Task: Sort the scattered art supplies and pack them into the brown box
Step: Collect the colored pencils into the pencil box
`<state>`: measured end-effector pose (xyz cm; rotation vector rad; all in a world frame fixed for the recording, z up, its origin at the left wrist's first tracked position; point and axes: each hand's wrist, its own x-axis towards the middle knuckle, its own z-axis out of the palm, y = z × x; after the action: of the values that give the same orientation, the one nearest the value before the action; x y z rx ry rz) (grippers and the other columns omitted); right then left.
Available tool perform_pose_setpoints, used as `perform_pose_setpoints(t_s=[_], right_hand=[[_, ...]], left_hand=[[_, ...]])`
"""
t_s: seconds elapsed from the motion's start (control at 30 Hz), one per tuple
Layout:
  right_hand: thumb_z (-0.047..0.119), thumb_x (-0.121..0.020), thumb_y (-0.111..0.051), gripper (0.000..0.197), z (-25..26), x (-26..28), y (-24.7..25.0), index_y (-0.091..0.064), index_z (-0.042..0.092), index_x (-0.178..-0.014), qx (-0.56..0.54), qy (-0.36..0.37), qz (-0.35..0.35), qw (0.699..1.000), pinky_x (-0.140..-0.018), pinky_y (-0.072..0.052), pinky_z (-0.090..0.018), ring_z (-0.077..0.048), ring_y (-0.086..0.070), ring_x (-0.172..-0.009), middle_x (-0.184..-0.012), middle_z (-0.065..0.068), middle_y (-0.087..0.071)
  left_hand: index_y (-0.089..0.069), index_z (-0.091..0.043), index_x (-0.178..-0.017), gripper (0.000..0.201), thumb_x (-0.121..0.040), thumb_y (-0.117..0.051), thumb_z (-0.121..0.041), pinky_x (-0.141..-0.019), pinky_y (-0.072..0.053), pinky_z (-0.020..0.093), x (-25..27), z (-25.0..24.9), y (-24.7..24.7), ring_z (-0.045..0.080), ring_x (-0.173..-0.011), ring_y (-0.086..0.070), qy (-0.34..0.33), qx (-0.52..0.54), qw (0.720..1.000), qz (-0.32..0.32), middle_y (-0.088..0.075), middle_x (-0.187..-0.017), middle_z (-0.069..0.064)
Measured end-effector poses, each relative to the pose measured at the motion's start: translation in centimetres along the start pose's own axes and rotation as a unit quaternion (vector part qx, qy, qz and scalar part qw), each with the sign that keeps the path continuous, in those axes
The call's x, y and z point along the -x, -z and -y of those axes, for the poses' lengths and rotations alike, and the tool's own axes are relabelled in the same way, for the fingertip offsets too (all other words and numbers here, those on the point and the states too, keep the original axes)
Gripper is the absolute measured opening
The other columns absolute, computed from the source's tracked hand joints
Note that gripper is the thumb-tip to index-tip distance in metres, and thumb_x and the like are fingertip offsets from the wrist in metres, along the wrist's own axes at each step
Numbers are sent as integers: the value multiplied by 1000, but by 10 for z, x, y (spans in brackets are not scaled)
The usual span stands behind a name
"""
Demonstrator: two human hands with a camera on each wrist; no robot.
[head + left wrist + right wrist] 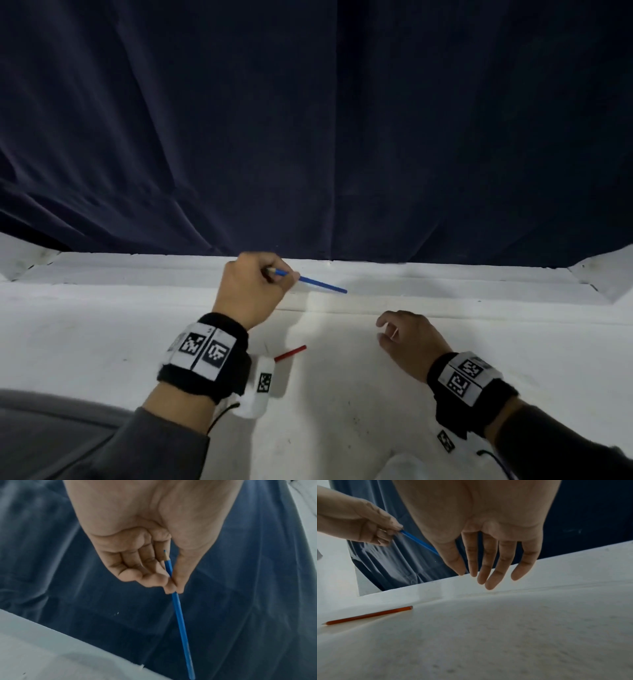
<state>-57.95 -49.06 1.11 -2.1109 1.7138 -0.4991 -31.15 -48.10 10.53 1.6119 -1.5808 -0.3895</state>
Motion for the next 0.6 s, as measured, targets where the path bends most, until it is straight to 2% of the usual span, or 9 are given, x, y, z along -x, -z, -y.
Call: perform_pose_setpoints(t_s=[0.07, 0.1, 0.17, 0.2, 0.27, 0.33, 0.4, 0.5, 0.6], right_hand=[[26, -90, -61, 15, 21, 2, -3, -67, 21, -103, -22, 41, 12, 999, -80, -49, -27, -11, -59, -83, -90, 7, -63], [25, -90, -60, 16, 33, 2, -7, -67, 20, -104, -27, 68, 26, 997, -81, -49, -27, -12, -60, -84, -92, 5, -63], [26, -93, -56, 21, 57, 3, -21, -65, 19, -111, -10, 118, 65, 991, -90, -47, -30, -15, -59, -97, -104, 3, -62], [27, -95, -52, 27, 68, 2, -31, -62, 19, -119, 12, 142, 90, 986, -97, -44, -31, -16, -56, -109, -116, 2, -59], [26, -98, -44, 42, 92, 2, -53, -45, 16, -139, 77, 187, 145, 968, -109, -36, -37, -19, -41, -132, -146, 0, -42], [24, -100, -39, 53, 114, 3, -73, -25, 15, -151, 142, 214, 194, 947, -115, -28, -44, -20, -24, -145, -159, -1, -23], [19, -99, -41, 57, 128, 0, -89, -21, 13, -152, 199, 234, 202, 930, -113, -31, -46, -22, -24, -145, -158, -3, -23], [14, -96, -44, 43, 141, -6, -99, -41, 12, -139, 274, 240, 180, 914, -99, -42, -48, -26, -40, -130, -146, -3, -37], [12, -95, -43, 31, 155, -3, -92, -53, 13, -124, 334, 238, 160, 898, -93, -43, -45, -29, -47, -121, -133, -5, -44]], left_hand=[[-72, -24, -73, 12, -82, -79, -29, -57, -41, 11, 19, -1, 18, 5, -56, -54, 6, 54, 998, -41, -66, -66, -7], [-72, -24, -73, 13, -82, -79, -29, -61, -45, 17, 32, 0, 25, 7, -58, -56, 10, 90, 994, -65, -66, -67, -7], [-69, -22, -74, 16, -84, -78, -30, -64, -48, 25, 61, 0, 38, 12, -63, -59, 29, 158, 980, -118, -67, -70, -7], [-67, -20, -75, 18, -85, -76, -32, -64, -47, 24, 75, -1, 43, 12, -66, -59, 37, 185, 971, -150, -66, -71, -6], [-62, -14, -76, 25, -89, -70, -34, -63, -46, 20, 102, -3, 53, 13, -69, -58, 45, 213, 957, -193, -63, -73, 0], [-58, -10, -74, 31, -93, -63, -35, -62, -45, 20, 126, -4, 64, 19, -68, -54, 37, 220, 958, -183, -56, -70, 6], [-56, -9, -73, 32, -94, -60, -34, -58, -39, 22, 143, -1, 78, 23, -62, -43, 38, 234, 957, -166, -47, -65, 8], [-57, -9, -77, 29, -95, -60, -31, -54, -28, 28, 162, 7, 95, 18, -58, -31, 74, 299, 938, -162, -35, -67, 6], [-58, -3, -85, 28, -96, -59, -29, -56, -22, 43, 176, 11, 103, 33, -61, -24, 81, 323, 929, -163, -32, -74, 19]])
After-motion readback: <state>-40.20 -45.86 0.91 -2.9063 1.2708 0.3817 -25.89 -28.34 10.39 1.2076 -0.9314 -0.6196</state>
